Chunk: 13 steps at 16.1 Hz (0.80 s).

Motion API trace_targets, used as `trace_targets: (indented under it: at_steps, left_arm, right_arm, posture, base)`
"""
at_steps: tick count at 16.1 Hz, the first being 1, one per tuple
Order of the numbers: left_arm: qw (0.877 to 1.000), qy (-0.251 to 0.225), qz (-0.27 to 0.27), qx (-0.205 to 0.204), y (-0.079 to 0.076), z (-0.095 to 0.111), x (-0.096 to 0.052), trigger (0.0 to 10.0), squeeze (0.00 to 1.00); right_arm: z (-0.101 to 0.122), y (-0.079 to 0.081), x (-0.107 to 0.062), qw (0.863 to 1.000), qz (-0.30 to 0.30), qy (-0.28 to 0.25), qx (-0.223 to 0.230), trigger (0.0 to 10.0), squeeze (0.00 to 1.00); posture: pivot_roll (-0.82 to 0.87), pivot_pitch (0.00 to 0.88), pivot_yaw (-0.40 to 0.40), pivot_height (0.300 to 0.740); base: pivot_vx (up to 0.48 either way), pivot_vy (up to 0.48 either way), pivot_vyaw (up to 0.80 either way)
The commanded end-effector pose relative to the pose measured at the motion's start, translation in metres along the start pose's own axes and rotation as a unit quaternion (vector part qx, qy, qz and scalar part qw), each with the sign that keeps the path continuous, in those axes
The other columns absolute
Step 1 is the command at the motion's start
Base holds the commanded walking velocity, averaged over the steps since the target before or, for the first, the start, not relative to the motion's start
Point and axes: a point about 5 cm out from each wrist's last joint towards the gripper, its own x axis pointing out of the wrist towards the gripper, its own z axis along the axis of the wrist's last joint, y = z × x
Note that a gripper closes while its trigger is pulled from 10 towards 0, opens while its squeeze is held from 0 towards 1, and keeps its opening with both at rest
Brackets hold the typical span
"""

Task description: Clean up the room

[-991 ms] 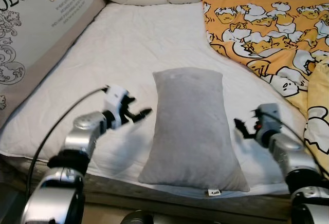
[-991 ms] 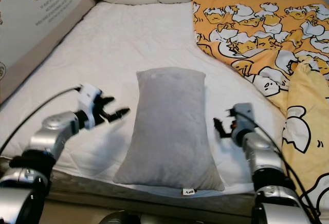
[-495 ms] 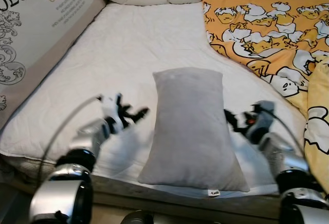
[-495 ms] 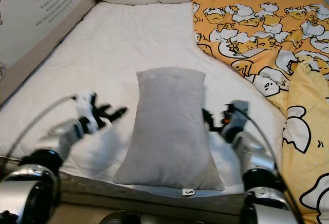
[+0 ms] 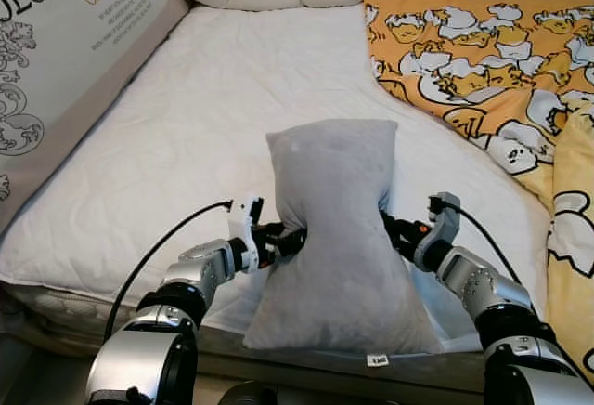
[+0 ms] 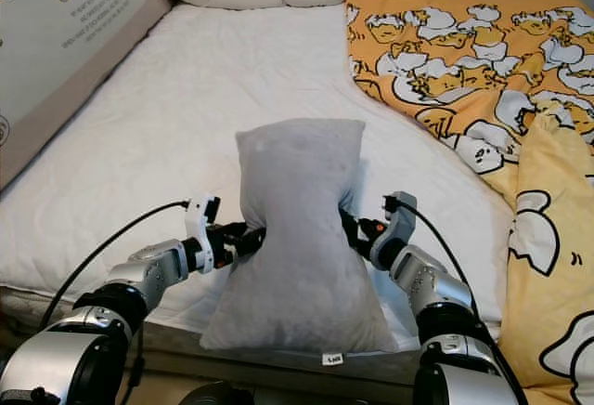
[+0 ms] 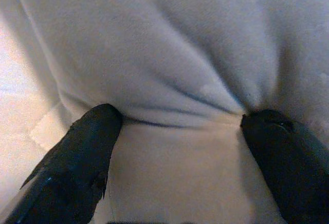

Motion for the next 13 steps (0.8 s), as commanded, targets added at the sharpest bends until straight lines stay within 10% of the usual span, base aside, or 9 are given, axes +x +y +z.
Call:
trace_targets:
  at_steps: [1, 9, 13]
  left_arm:
    - [1.000, 0.020, -0.006, 0.000, -0.004, -0.006, 0.004, 10.0, 0.10]
    - [0.997, -0.068, -0.023, -0.042, 0.030, 0.035, -0.045, 10.0, 0.00]
    - [0.997, -0.043, -0.050, -0.048, 0.026, 0.028, -0.043, 10.0, 0.00]
  right_arm:
    - [-0.008, 0.005, 0.003, 1.000, 0.011, 0.019, -0.007, 10.0, 0.00]
    - [0.036, -0.018, -0.038, 0.997, 0.052, -0.061, -0.015, 10.0, 0.00]
    - [0.024, -0.015, -0.044, 0.997, 0.075, -0.013, -0.013, 10.0, 0.00]
  posture:
    - [-0.04, 0.000, 0.100, 0.740]
    - [-0.04, 0.000, 0.100, 0.740]
    - [-0.05, 0.000, 0.103, 0.740]
  base:
    - [0.000, 0.000, 0.00]
    - [0.000, 0.000, 0.00]
    - [0.000, 0.000, 0.00]
